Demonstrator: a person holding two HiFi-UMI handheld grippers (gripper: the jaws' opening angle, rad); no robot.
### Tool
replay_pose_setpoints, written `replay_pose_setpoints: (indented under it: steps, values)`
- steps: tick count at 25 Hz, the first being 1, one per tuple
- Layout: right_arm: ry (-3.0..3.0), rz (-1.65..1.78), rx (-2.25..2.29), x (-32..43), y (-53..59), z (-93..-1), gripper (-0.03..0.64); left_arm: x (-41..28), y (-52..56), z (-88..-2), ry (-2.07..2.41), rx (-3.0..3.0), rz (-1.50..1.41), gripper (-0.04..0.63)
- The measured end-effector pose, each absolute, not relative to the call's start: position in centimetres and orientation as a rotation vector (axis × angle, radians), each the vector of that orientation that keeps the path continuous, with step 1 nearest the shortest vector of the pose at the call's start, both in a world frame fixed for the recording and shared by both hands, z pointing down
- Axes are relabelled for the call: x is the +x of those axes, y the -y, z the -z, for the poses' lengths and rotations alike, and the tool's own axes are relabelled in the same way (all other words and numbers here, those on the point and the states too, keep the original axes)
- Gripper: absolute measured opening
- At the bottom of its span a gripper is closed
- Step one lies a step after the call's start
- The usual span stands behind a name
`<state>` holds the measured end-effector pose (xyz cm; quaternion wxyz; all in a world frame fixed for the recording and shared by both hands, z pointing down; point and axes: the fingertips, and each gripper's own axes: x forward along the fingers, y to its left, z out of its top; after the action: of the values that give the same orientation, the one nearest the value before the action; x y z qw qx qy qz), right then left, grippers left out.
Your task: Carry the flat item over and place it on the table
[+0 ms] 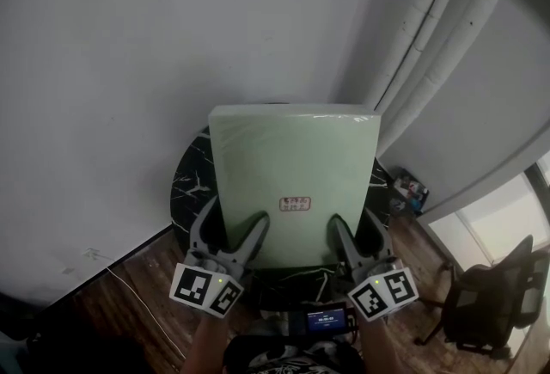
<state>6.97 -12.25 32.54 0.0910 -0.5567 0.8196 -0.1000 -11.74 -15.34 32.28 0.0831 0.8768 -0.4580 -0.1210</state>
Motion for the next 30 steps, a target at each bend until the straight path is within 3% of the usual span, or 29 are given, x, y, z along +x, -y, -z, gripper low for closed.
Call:
replay_pose_setpoints:
  steps: [30]
  values:
    - [-2.492, 0.594, -1.640, 8.4, 18.7, -42.4, 0.221, -10.4, 20.9, -41.6, 1.396, 2.437, 0.169, 0.380]
